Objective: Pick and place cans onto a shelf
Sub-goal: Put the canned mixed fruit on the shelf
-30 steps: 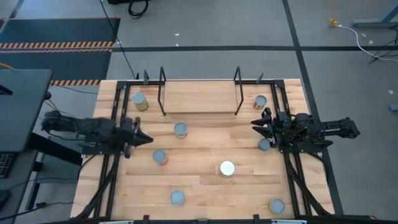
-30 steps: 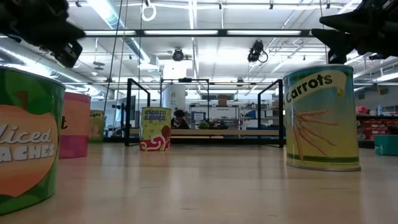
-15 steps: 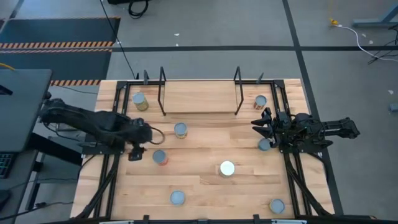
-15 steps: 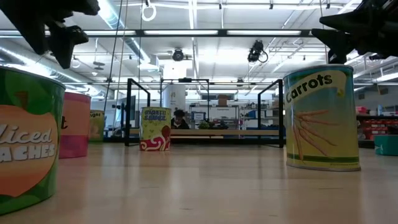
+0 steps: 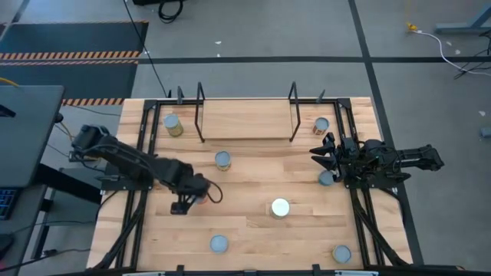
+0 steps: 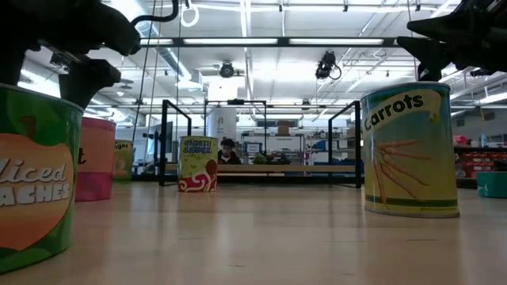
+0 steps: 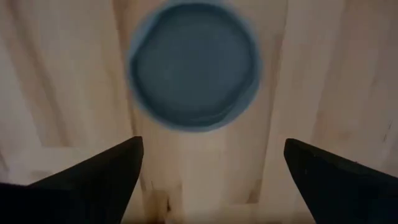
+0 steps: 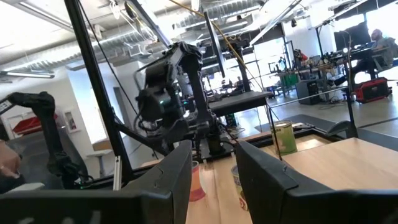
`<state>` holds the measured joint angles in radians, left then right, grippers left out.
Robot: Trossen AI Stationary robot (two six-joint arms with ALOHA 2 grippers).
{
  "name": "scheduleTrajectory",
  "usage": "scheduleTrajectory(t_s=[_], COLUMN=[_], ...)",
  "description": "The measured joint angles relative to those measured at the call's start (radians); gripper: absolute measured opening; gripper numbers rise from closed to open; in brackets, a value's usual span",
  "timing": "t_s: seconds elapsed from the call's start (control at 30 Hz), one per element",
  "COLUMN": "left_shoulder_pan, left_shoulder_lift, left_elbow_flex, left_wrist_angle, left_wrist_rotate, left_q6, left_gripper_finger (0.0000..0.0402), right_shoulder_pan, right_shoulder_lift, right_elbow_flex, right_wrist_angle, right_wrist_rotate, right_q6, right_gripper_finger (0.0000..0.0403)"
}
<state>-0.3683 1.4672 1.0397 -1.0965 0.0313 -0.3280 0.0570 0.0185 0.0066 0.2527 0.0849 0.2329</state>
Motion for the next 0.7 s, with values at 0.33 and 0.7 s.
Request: scheduleTrajectory(t_s=[0.33,0.7], left_shoulder_pan=[-0.039,-0.018], left_shoulder_lift=[0.116,0.201], left_elbow_flex=[0.000,0.000], left_wrist_angle=[0.122,0.225], left_wrist_rotate=[-0.139,-0.129], left_q6=[-0.114,-0.154], left_gripper_finger=[0.0395,0.0381], right_shoulder_pan=[0.000,0.000], right_shoulder_lift=[0.000,0.000], right_elbow_flex=[0.000,0.000], right_wrist_angle=[0.000,0.000], right_wrist_rotate=[0.000,0.000], right_q6=[0.000,0.000], right_gripper_finger=[0.0133,0.0133])
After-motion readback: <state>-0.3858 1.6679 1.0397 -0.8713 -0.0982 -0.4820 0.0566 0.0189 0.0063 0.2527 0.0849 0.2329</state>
